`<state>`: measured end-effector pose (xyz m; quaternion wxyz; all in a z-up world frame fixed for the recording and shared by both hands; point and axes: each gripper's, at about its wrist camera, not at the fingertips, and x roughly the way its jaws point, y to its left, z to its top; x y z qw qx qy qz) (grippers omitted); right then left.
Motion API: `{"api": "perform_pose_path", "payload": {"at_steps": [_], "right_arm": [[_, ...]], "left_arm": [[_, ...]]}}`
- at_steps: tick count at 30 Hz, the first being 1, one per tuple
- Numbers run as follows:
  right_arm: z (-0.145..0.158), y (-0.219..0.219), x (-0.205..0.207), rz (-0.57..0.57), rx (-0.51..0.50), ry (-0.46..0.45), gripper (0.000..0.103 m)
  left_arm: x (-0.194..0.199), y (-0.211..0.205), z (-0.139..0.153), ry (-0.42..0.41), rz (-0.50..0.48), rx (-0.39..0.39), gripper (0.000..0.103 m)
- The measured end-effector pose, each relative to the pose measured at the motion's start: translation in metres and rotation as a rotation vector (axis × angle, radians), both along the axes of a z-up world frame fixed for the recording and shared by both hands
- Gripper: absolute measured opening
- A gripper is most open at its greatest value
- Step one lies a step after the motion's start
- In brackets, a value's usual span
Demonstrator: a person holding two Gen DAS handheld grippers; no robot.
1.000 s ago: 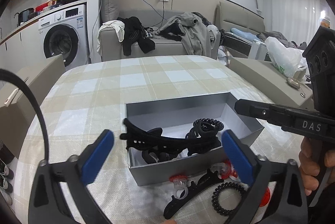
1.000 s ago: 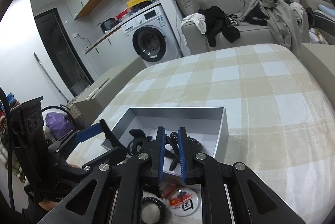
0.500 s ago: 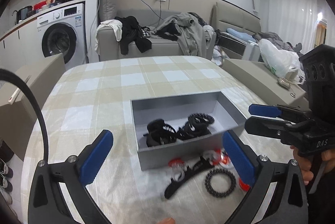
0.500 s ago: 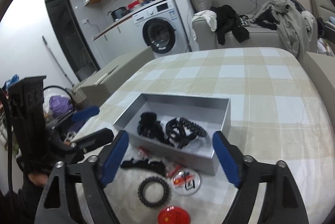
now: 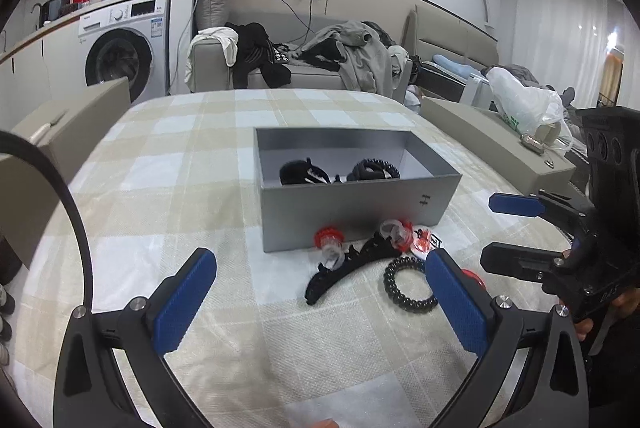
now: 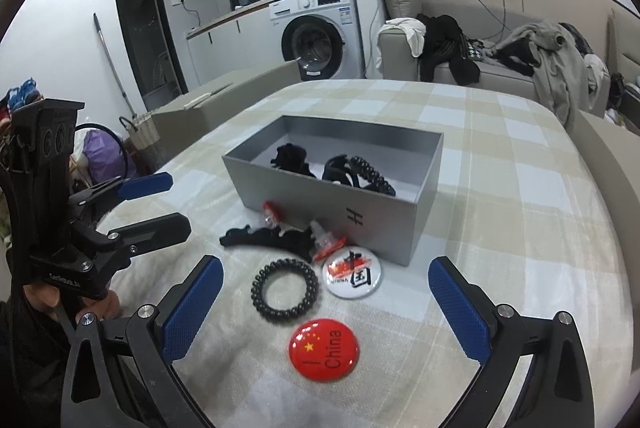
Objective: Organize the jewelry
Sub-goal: 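Withdraw the right gripper and move it to the red 'I China' badge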
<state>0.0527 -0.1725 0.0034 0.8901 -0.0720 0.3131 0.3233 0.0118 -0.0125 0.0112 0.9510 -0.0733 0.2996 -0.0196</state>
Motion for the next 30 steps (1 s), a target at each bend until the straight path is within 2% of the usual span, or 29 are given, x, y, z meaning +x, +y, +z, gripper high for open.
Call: {"api": "perform_pose_path", "payload": {"at_steps": [4,8,21,30], "right_arm": [[-0.003,-0.002,0.004,-0.018,0.004,-0.010,0.103],[-0.012,-0.003,0.011,-0.031,-0.007,0.034,0.103],[-0.019,0.008,0.004,0.008,-0.076,0.025,0.103],[-0.023,0.003,0.009,-0.005,-0.102,0.087,0.103]], "left_arm": [[0.002,-0.008,-0.003,-0.002,-0.012,0.061,0.102],[-0.001,-0.012,-0.005,-0.001,-0.021,0.091,0.102],[-0.002,-0.011,-0.010,0.034,-0.020,0.088,0.102],[-0.001,-0.011,-0.011,0.042,-0.020,0.084,0.102]]}}
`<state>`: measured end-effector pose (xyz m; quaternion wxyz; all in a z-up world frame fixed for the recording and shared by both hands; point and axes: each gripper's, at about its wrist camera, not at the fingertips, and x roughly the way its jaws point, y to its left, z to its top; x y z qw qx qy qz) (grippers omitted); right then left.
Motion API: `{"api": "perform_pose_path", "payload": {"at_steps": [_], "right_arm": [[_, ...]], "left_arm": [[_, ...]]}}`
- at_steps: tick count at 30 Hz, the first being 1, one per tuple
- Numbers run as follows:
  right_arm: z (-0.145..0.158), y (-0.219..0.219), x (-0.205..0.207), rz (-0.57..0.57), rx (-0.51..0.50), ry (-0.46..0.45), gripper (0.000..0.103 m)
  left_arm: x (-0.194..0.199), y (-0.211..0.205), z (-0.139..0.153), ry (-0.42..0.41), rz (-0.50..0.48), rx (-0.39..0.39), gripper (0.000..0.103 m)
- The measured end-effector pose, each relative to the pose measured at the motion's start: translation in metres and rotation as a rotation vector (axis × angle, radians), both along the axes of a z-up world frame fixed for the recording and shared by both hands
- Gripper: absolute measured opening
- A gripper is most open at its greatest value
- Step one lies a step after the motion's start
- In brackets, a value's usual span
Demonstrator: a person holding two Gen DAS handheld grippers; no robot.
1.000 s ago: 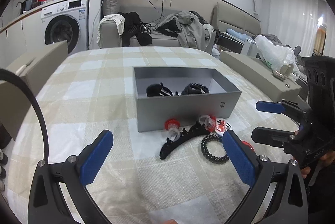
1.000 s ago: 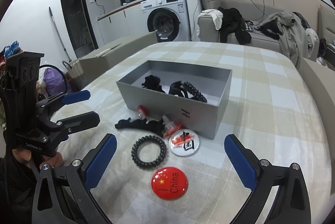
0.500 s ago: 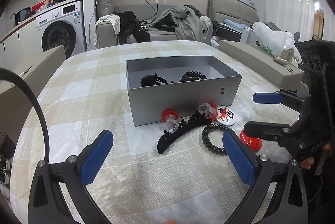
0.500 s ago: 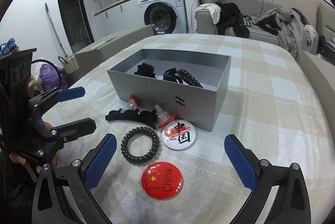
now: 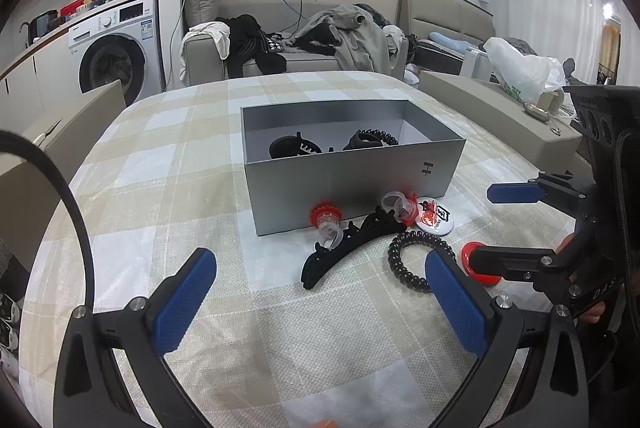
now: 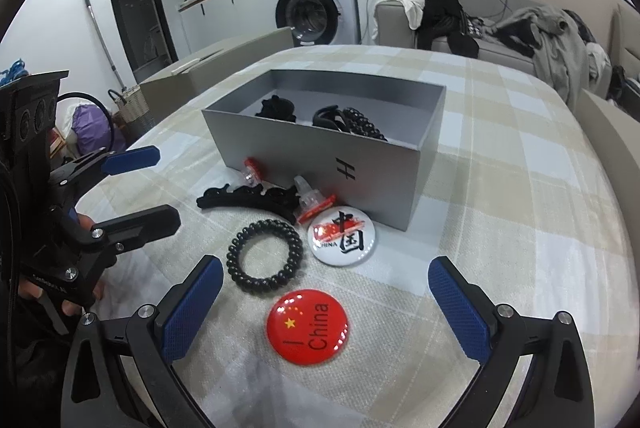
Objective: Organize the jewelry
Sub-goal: 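Withdraw the right gripper and move it to the red 'I China' badge, then close the right gripper on the red 'I China' badge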
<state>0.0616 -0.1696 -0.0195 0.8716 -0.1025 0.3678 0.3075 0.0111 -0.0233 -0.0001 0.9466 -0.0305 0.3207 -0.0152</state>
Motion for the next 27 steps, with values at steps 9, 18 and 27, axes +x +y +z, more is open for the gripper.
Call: {"api": "perform_pose_path", "payload": {"at_steps": [9,18,27], "right_arm": [[-0.011,0.017,-0.012,0.085,-0.120,0.010,0.078],[-0.014,0.012,-0.024,0.086,-0.164,-0.006,0.068],[-0.014,0.007,-0.032,0.071,-0.153,-0.028,0.059]], "left_arm": [[0.001,0.001,0.000,0.004,-0.002,-0.004,0.102],[0.001,-0.001,0.000,0.004,-0.002,-0.005,0.102],[0.001,0.000,0.000,0.005,0.000,-0.006,0.102]]}}
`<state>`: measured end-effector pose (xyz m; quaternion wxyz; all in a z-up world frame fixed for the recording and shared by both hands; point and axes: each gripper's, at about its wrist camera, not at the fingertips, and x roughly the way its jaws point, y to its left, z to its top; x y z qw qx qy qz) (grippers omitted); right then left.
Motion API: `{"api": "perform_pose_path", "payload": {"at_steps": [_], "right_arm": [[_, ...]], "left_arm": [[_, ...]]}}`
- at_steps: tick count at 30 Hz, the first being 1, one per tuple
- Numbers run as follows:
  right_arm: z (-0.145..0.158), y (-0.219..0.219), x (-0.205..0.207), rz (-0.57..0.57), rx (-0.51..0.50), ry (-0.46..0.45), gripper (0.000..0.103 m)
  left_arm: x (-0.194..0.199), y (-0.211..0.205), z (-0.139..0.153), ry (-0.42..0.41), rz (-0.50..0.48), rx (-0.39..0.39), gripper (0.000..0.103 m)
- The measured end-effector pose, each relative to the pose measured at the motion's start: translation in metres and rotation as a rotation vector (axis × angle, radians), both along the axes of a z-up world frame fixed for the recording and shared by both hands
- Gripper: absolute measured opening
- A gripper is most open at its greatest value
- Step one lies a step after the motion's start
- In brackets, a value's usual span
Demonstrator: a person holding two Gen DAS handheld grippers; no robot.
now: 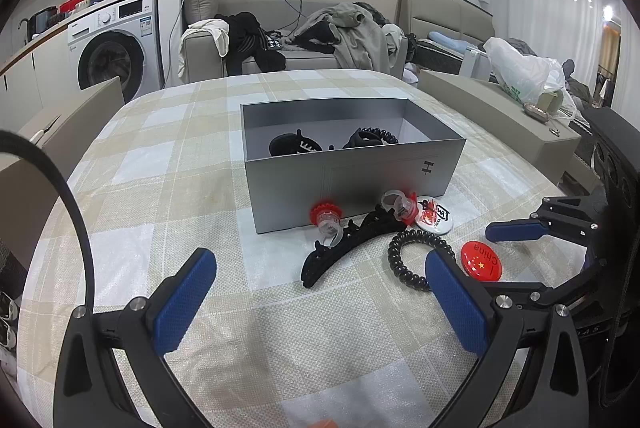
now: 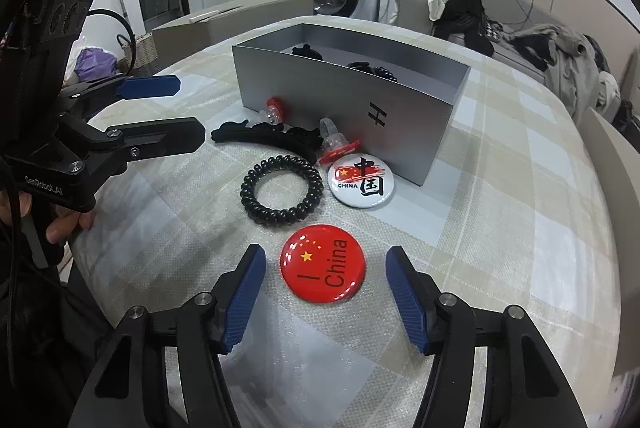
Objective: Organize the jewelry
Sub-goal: 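Close the right gripper on the red 'I China' badge, then lift the red badge with the right gripper while the left gripper grasps the black spiral hair tie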
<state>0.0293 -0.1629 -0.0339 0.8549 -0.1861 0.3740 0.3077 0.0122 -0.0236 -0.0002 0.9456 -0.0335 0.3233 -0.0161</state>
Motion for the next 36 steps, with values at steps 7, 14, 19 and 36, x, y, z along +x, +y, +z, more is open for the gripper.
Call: {"api": "perform_pose_path", "payload": {"at_steps": [7,14,19,36], "right_arm": [[0.001,-0.004,0.002,-0.023,0.005,-0.002,0.049],[0.002,-0.004,0.005,-0.039,0.002,-0.014,0.042],[0.002,-0.002,0.003,-0.048,0.003,-0.032,0.041],[0.039,-0.044,0.034,-0.169,0.383,-0.093,0.041]], "left_arm": [[-0.001,-0.001,-0.001,0.000,0.001,0.000,0.102],[0.000,-0.001,-0.001,0.001,0.000,-0.001,0.102],[0.000,0.000,-0.001,0.001,-0.001,-0.001,0.102],[0.001,0.000,-0.003,0.018,-0.007,-0.005,0.102]]}}
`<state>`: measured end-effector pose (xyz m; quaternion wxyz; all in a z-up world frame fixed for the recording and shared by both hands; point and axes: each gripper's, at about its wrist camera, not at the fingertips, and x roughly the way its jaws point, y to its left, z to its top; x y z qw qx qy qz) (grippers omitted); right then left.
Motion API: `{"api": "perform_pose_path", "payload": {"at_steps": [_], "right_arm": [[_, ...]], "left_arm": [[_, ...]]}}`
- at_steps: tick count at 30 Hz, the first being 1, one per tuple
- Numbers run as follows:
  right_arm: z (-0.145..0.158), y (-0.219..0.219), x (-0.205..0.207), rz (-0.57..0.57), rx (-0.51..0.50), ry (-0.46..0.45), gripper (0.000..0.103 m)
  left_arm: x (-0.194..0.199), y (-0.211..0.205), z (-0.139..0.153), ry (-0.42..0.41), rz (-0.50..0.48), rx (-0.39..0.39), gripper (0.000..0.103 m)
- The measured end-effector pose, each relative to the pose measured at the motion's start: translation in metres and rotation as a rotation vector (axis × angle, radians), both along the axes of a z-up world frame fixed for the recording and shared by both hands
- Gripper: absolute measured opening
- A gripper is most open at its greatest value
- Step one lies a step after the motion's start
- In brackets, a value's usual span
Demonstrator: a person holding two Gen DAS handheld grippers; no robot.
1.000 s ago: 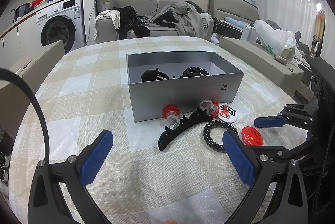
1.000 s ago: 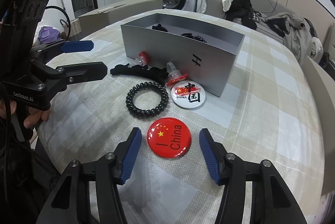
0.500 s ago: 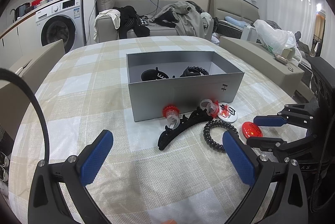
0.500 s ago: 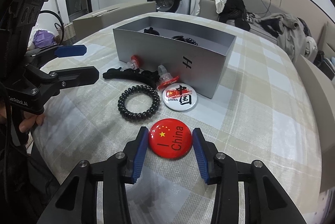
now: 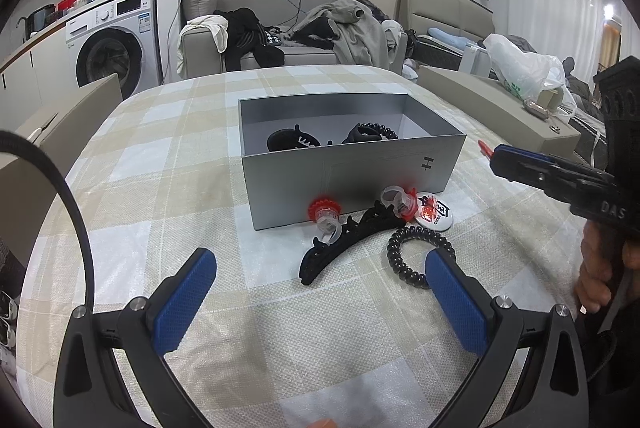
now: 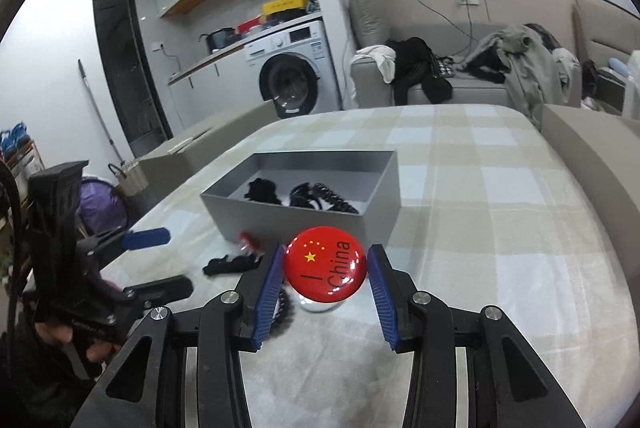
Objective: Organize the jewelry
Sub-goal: 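Lift the red badge with the right gripper while the left gripper grasps the black spiral hair tie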
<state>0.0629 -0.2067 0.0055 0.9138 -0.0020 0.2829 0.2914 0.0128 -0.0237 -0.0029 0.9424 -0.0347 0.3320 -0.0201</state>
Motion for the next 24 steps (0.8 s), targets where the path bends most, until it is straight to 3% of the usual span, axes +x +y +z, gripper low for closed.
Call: {"api": "perform_pose_path", "payload": {"at_steps": [2,10,16,20,24], "right_arm": [[-0.005,-0.002,0.008,-0.009,-0.005,0.044,0.041],[-0.007,0.003,-0.001,0.035,-0.021,0.040,0.042],[-0.008,0.004,-0.004,0.040,-0.026,0.027,0.042],[-0.008,0.003,-0.003,0.041,-0.014,0.034,0.042],[-0.008,0.003,-0.004,0.044,-0.015,0.029,0.042]], "left_arm": [[0.001,0.000,0.000,0.007,0.003,-0.001,0.102],[0.013,-0.010,-0.002,0.075,0.041,0.078,0.102],[0.021,-0.017,-0.003,0.134,-0.003,0.049,0.101],[0.025,-0.024,-0.005,0.156,-0.039,0.034,0.088],[0.027,-0.029,-0.006,0.158,-0.055,0.035,0.085]]}}
